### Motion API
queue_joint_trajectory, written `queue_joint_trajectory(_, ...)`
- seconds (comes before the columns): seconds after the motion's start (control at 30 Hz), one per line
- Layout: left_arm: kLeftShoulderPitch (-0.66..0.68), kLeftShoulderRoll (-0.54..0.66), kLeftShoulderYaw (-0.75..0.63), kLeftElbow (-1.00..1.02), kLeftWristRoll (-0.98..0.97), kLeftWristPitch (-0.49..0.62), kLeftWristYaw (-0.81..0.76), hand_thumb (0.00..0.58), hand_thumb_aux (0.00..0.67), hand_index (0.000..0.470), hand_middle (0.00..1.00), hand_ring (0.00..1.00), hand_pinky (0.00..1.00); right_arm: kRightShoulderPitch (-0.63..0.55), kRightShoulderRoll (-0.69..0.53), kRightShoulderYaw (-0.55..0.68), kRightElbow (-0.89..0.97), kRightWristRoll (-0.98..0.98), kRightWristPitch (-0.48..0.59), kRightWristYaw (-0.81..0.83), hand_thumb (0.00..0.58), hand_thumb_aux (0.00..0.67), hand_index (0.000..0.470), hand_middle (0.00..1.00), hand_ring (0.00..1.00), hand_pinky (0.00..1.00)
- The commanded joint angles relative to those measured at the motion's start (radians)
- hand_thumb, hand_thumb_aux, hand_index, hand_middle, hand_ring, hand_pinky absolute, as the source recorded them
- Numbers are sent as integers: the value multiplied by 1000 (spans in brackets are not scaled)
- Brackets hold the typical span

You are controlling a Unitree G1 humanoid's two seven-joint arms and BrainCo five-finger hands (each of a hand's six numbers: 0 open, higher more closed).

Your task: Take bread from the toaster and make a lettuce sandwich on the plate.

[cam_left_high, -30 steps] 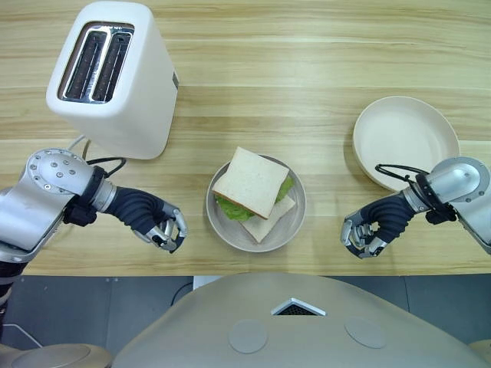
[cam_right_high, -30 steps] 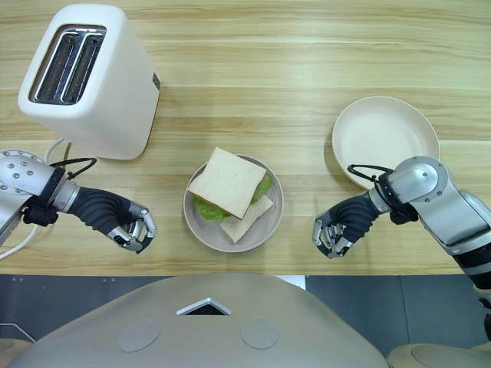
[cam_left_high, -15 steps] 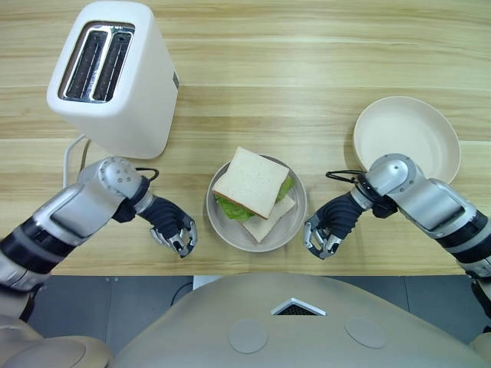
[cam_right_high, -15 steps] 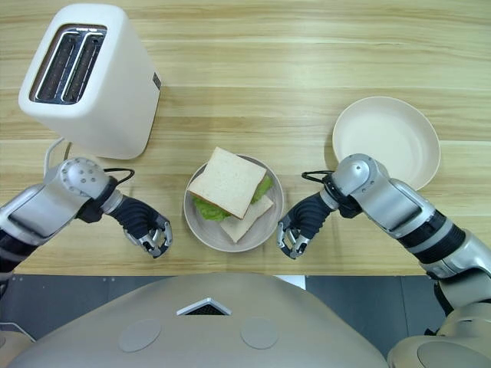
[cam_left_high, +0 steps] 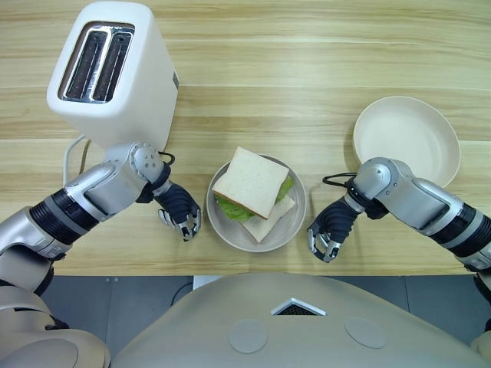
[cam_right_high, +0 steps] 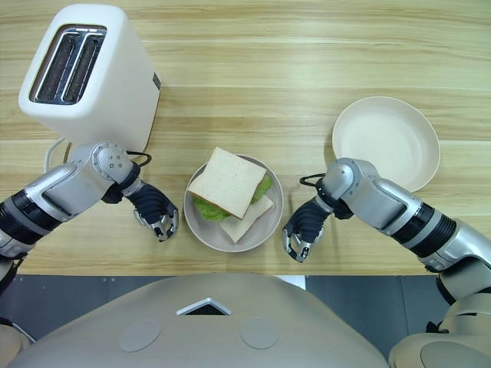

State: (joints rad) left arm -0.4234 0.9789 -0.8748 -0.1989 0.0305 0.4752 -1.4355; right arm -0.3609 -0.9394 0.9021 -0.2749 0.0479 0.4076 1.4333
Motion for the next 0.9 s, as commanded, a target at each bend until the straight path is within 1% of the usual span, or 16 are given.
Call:
queue_joint_trajectory(0.03, 8, 4, -33, 15, 12, -4, -132, 580, 670, 470, 1000, 1000, 1000, -34, -49, 45, 13, -84, -49, 155, 580, 670, 470, 976, 976, 976)
queue_joint_trajectory(0.17, -4, -9, -44, 17, 12, -2, -133, 580, 670, 470, 1000, 1000, 1000, -57, -13, 74, 53, -123, -52, 127, 580, 670, 470, 961, 961, 961)
queue_joint_trajectory(0.33, -42, -24, -52, 43, 14, -4, -134, 580, 670, 470, 1000, 1000, 1000, -99, 39, 92, 107, -138, -44, 116, 580, 670, 470, 973, 973, 973)
queue_joint_trajectory(0.6, -133, -93, -86, 127, 26, -12, -157, 580, 670, 470, 1000, 1000, 1000, -181, 103, 139, 192, -146, -50, 151, 580, 670, 470, 976, 976, 976)
queue_joint_trajectory(0.9, -255, -179, -152, 271, 29, -42, -177, 580, 670, 470, 1000, 1000, 1000, -264, 192, 147, 331, -124, -69, 142, 580, 670, 470, 973, 973, 973)
